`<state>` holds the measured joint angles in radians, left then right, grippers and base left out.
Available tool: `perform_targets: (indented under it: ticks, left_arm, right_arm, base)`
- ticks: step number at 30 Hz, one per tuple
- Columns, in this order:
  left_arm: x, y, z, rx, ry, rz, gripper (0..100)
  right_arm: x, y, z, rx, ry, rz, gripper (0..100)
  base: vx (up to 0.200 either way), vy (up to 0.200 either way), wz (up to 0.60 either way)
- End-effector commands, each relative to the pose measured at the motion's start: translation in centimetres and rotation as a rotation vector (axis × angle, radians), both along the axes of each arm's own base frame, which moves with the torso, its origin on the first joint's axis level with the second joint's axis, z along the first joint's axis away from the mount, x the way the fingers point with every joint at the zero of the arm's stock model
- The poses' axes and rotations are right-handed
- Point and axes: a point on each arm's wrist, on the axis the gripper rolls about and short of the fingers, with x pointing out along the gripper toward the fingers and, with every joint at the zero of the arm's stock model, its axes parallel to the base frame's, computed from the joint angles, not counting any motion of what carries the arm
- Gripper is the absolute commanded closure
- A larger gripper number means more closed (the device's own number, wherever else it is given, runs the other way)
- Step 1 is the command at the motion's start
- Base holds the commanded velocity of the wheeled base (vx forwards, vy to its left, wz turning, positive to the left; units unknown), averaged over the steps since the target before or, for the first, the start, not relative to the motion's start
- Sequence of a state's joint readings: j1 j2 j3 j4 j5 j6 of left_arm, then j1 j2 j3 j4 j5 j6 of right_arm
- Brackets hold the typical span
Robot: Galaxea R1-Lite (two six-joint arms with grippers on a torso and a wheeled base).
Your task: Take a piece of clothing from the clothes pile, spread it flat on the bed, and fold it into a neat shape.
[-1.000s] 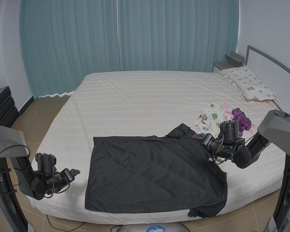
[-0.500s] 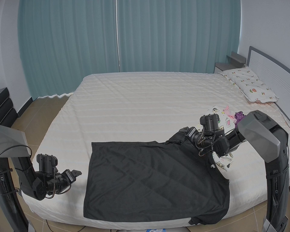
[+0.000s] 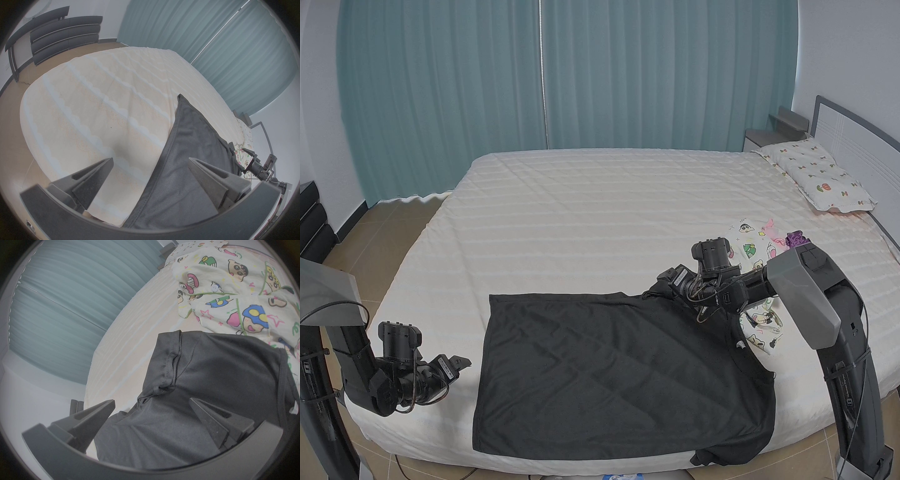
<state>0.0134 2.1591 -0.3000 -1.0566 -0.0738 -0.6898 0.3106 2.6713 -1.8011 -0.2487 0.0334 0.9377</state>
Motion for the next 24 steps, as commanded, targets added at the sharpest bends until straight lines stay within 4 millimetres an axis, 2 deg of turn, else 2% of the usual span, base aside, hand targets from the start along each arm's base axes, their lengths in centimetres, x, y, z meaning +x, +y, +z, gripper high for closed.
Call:
perform_targets:
  ticks: [1, 8, 13, 16, 24]
  left_arm:
    - [0.0, 0.0, -0.2, 0.000, 0.007, 0.001, 0]
    - [0.0, 0.0, -0.1, -0.012, 0.004, 0.013, 0]
    - [0.0, 0.0, -0.1, -0.013, 0.004, 0.014, 0]
    - [0.0, 0.0, -0.1, -0.013, 0.004, 0.014, 0]
    - [0.0, 0.0, -0.1, -0.015, 0.004, 0.016, 0]
  right_arm:
    - [1.0, 0.3, -1.8, -0.003, 0.013, 0.001, 0]
    - [2.0, 0.8, -1.7, 0.015, -0.034, 0.000, 0]
    - [2.1, 0.8, -3.2, 0.009, -0.021, -0.002, 0]
    - [2.3, 0.9, -3.1, 0.024, -0.047, -0.003, 0]
    - [3.4, 1.3, -1.8, 0.118, -0.304, -0.005, 0]
  base:
    - [0.000, 0.000, 0.00]
    - [0.000, 0.000, 0.00]
    - [0.000, 0.000, 0.00]
    - [0.000, 0.000, 0.00]
    - [0.000, 0.000, 0.00]
